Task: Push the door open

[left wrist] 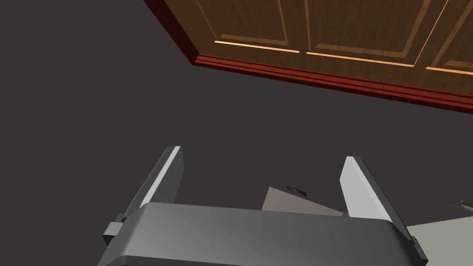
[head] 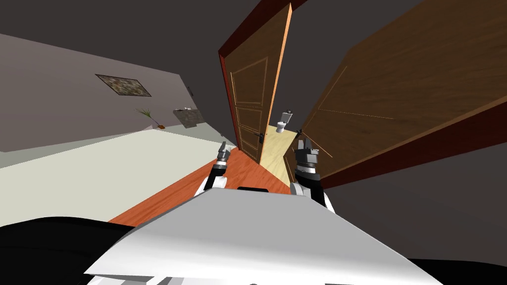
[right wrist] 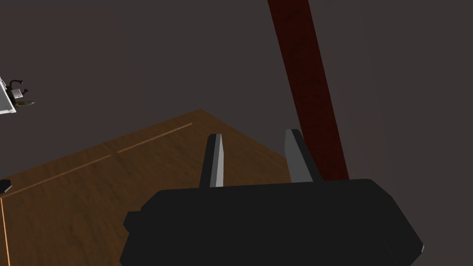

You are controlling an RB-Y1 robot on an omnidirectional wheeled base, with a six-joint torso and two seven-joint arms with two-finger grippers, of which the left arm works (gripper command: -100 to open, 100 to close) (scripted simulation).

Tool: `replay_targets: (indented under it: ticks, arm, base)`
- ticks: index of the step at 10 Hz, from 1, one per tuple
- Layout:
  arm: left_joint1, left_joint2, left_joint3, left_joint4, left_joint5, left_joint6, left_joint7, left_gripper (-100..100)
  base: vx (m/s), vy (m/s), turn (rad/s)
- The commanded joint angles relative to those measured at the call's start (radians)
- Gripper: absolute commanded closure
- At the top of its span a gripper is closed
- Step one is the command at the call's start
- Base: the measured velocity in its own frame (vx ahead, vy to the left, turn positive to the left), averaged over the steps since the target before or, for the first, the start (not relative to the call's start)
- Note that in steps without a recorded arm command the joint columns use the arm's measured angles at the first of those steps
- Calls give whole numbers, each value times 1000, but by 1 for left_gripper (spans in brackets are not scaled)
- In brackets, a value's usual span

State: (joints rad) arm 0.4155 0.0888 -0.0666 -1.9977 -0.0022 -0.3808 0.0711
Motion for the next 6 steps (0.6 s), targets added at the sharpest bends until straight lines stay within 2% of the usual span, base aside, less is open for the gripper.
replay_targets:
  ticks: [1, 3, 5, 6]
  arm:
    - [-14, 8, -12, 32, 1, 1, 6, -100]
    - [-36, 14, -31, 68, 0, 8, 11, -100]
    - [-79, 25, -68, 141, -2, 23, 21, -100]
    - [-90, 28, -77, 159, -3, 27, 24, -100]
  base:
    - [94, 30, -85]
    - [97, 24, -109]
    - [151, 60, -204]
    - [148, 75, -140]
